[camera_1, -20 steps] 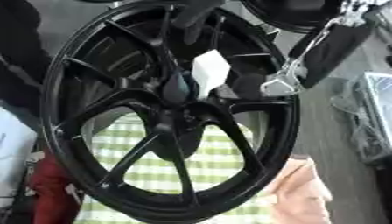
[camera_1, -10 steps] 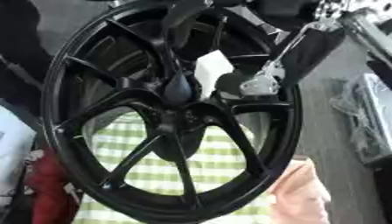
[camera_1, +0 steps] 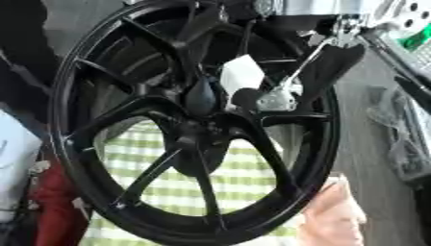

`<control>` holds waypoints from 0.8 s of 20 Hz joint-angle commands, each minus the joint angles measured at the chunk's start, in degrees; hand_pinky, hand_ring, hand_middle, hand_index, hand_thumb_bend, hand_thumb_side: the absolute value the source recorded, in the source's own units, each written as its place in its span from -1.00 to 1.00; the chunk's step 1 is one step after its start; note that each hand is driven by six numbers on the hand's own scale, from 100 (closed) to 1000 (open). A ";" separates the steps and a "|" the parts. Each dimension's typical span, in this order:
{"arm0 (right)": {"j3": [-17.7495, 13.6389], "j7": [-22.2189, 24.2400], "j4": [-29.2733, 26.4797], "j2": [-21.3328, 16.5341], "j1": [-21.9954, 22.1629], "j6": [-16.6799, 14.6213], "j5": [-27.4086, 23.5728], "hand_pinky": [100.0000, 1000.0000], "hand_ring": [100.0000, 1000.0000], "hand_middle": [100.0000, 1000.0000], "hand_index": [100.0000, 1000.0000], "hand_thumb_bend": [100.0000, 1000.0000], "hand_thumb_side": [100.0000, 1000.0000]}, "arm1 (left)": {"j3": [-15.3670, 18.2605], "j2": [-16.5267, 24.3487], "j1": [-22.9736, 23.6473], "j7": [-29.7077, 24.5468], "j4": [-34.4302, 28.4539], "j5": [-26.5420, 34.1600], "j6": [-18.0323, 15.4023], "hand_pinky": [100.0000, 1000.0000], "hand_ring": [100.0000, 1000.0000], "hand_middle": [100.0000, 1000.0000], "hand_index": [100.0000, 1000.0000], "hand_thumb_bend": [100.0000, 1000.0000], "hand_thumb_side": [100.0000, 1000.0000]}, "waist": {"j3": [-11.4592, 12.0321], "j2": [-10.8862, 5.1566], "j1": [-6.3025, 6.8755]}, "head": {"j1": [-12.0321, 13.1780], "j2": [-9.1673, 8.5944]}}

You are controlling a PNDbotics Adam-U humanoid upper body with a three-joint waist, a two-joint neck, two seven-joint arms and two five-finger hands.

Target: Pull the pin out of the wheel hub.

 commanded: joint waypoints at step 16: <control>-1.40 -2.09 0.71 -1.07 1.04 0.49 6.73 0.93 0.77 0.49 0.84 -0.45 -1.00 | 0.75 1.74 0.04 0.29 -1.07 0.05 0.03 -0.03 0.26 0.34 0.48 -0.94 0.61 | -0.25 -0.33 0.25 | 0.12 -0.42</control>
